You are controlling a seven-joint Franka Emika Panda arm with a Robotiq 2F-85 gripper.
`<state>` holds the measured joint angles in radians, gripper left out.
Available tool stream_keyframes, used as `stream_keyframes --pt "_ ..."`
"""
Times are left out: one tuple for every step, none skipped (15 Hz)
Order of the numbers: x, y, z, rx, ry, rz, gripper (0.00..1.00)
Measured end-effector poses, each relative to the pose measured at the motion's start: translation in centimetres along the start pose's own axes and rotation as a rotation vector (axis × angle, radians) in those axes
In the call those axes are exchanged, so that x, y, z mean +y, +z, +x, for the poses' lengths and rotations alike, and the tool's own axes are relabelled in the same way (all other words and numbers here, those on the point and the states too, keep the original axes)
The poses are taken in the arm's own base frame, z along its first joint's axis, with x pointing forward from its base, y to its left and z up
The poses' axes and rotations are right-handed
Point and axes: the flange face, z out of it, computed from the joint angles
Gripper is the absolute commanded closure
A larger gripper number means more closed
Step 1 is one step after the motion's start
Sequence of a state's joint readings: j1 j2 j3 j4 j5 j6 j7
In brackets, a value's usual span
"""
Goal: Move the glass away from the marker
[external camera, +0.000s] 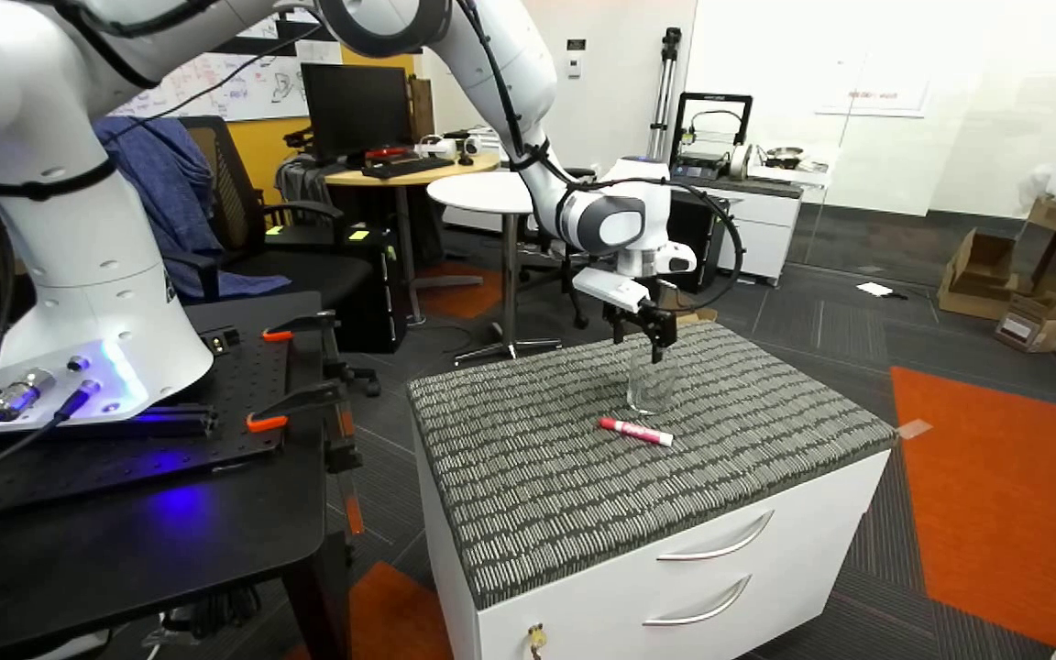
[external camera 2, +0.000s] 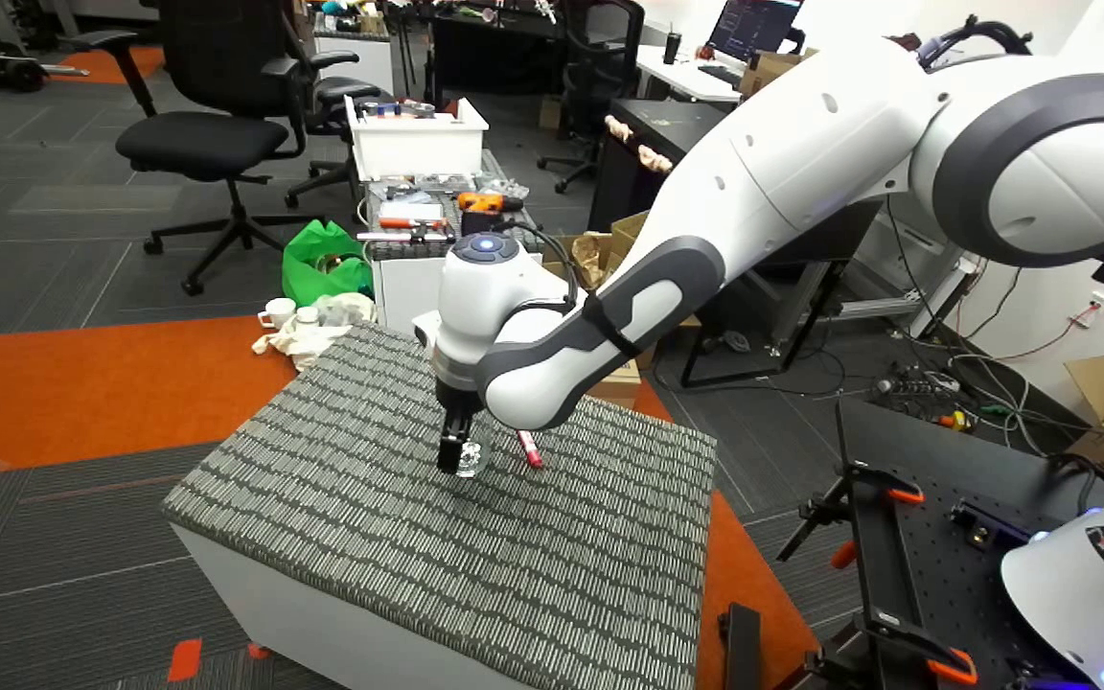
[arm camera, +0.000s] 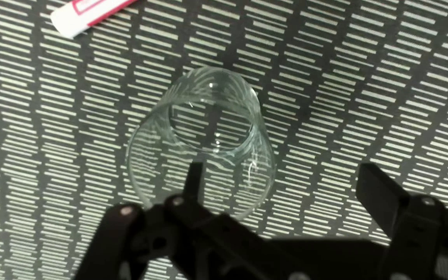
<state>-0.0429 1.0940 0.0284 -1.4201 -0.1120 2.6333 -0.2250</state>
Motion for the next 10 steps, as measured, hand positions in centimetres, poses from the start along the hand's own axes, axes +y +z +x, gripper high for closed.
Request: stream_keyframes --pt "0.0 0.1 -0.2 -0.004 0.000 0.001 0.00" --pt "0.0 0.2 -0.3 -0.007 0.002 0.002 0.00" --pt "0.1 0.3 -0.4 -0.008 0.003 0.002 0.00" --pt "0.3 0.3 -0.4 -0.008 0.006 0.002 0.00" --pt "0.6 0.3 -0.5 -0.008 0.009 0.001 0.00" --pt "0.9 0.3 -0.6 -0.008 0.012 0.001 0.00" --pt "1.2 0.3 -0.7 -0.008 0.015 0.000 0.00" --pt "1.5 0.4 -0.8 -0.007 0.019 0.001 0.00" --pt "1.8 0.5 -0.8 -0.007 0.022 0.003 0.00" --pt "2.0 0.6 -0.9 -0.008 0.026 0.006 0.00"
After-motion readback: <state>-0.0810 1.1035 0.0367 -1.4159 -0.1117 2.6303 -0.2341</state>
